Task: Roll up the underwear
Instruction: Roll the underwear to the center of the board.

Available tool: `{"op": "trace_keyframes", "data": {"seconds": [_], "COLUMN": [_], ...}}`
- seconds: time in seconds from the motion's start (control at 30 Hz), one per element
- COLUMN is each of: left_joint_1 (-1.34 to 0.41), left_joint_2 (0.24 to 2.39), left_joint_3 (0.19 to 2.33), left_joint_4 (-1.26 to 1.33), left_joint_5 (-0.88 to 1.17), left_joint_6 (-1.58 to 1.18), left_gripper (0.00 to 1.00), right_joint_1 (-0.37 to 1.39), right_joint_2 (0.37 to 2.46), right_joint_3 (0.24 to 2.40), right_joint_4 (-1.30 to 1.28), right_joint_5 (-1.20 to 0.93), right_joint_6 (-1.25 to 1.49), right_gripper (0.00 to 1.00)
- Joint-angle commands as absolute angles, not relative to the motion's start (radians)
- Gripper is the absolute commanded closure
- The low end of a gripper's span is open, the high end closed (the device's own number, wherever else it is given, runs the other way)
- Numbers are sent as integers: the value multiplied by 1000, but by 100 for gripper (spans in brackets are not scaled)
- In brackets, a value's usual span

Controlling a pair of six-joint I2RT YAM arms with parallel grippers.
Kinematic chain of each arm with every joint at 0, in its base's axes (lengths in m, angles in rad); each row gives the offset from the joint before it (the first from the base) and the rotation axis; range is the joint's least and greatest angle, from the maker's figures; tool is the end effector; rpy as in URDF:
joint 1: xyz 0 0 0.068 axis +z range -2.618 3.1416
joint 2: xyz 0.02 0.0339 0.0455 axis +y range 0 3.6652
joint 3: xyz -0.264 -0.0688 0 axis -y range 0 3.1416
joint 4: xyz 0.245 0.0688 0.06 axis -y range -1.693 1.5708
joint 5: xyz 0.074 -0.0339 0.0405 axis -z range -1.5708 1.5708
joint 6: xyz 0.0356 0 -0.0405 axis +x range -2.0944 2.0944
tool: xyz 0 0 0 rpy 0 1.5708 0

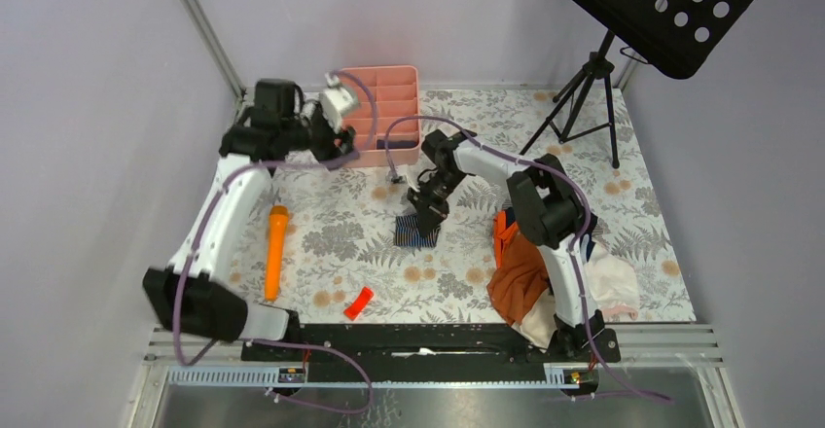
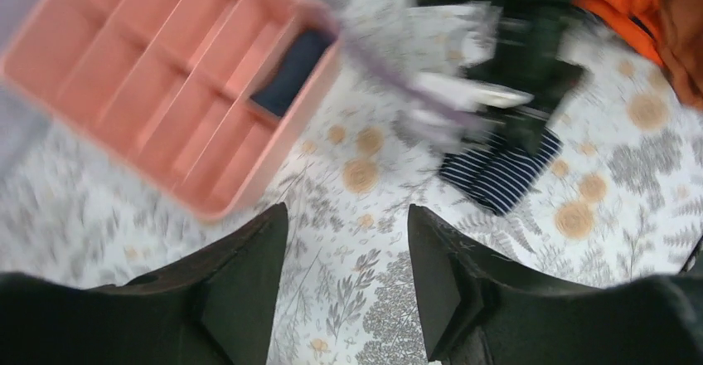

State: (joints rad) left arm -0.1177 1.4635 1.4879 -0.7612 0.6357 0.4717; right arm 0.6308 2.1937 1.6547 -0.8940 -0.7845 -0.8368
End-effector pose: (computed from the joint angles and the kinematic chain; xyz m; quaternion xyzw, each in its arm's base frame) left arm 0.3066 -0.0575 0.3730 0.3734 0.7943 -0.2135 0.4290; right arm 0.3314 0.2732 0.1554 -0.6369 0.6670 0.3728 0.1025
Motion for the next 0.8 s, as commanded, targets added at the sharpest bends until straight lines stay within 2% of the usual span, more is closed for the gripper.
{"op": "trace_keyframes", "data": {"seconds": [0.0,0.17,0.33,0.77], "left_joint_1": [-319,-530,-704,-757], "left_joint_2": [1296,1288,1335,1496], "left_joint_3": [1280,1130,996,833], "left_joint_4": [-729,-719,-559,-213], "left_joint_5": [565,507,416,358], "left_joint_6": [826,904,885,877], "left_gripper": [41,40,40,41], "right_joint_1": [593,588,570,563], "right_joint_2": [2335,2386,2411,2421], "right_joint_3": [1705,1732,1753,1765], "right_joint_4": [-1035,-1043,-1058,-1058], "right_joint_5": [-734,-736,-768,-804], "right_joint_6": [-780,-737,-710,-691], "right_gripper": [99,97,97,96]}}
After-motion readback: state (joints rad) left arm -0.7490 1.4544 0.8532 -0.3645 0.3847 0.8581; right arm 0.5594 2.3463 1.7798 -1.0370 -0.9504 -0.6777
